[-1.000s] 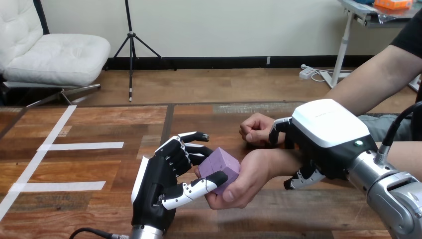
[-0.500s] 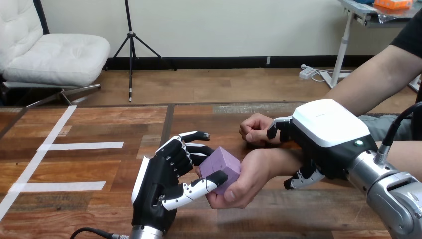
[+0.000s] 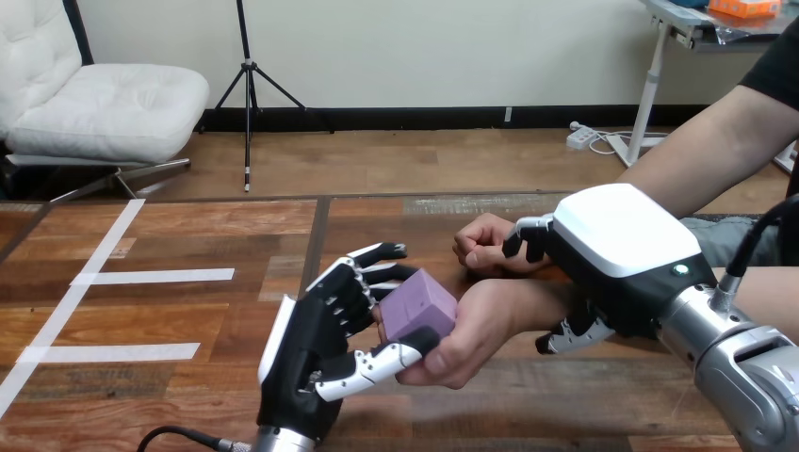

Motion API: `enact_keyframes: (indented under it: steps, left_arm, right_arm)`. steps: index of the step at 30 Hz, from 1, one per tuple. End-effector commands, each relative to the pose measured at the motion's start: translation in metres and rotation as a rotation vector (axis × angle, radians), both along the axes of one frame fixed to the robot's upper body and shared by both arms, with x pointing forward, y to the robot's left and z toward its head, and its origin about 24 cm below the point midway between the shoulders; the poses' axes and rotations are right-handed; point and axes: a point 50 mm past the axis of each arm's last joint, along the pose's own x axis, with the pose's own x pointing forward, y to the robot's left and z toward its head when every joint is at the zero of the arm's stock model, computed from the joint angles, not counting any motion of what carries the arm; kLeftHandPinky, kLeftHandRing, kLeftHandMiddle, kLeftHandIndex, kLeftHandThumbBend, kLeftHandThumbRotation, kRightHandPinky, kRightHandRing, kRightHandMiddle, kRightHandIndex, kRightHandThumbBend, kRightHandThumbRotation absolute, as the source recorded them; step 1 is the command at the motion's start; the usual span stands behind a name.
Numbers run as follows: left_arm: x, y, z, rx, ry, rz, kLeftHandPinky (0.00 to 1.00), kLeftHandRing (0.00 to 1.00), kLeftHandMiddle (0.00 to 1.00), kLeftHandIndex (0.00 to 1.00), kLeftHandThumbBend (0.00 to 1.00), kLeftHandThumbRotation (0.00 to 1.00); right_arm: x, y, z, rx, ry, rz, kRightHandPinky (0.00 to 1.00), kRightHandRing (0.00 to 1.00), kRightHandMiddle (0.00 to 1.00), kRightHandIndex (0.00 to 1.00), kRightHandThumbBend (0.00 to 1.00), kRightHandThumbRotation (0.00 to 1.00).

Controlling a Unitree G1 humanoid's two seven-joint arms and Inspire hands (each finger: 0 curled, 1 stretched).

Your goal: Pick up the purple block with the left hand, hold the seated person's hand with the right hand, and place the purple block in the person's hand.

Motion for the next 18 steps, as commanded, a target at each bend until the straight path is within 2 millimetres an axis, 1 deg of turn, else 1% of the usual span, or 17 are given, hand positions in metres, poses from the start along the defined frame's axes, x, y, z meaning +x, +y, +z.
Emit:
enact_keyframes:
  steps: [1, 2, 8, 11, 18]
  left_arm:
    - [0.005, -0.025, 0.013, -0.043, -0.072, -0.030, 0.69, 0.75, 0.77, 0.77, 0.75, 0.06]
    - [0.005, -0.025, 0.013, -0.039, -0.073, -0.030, 0.72, 0.77, 0.78, 0.78, 0.75, 0.07]
    - [0.005, -0.024, 0.013, -0.021, -0.077, -0.023, 0.82, 0.80, 0.81, 0.81, 0.76, 0.12]
    - [0.005, -0.024, 0.013, -0.015, -0.077, -0.018, 0.85, 0.81, 0.82, 0.83, 0.77, 0.14]
    - [0.005, -0.024, 0.013, -0.011, -0.079, -0.011, 0.86, 0.81, 0.83, 0.84, 0.77, 0.16]
  right_arm:
    - [0.001, 0.002, 0.026, 0.071, -0.135, 0.004, 0.51, 0.62, 0.68, 0.72, 0.82, 0.00]
    - [0.000, 0.002, 0.026, 0.073, -0.135, 0.003, 0.51, 0.62, 0.68, 0.72, 0.82, 0.00]
    - [-0.003, 0.002, 0.026, 0.104, -0.144, 0.000, 0.52, 0.63, 0.68, 0.72, 0.81, 0.00]
    - [-0.005, 0.001, 0.026, 0.118, -0.143, -0.007, 0.52, 0.64, 0.69, 0.73, 0.81, 0.00]
    - [-0.011, 0.001, 0.026, 0.148, -0.140, -0.017, 0.54, 0.66, 0.71, 0.74, 0.79, 0.00]
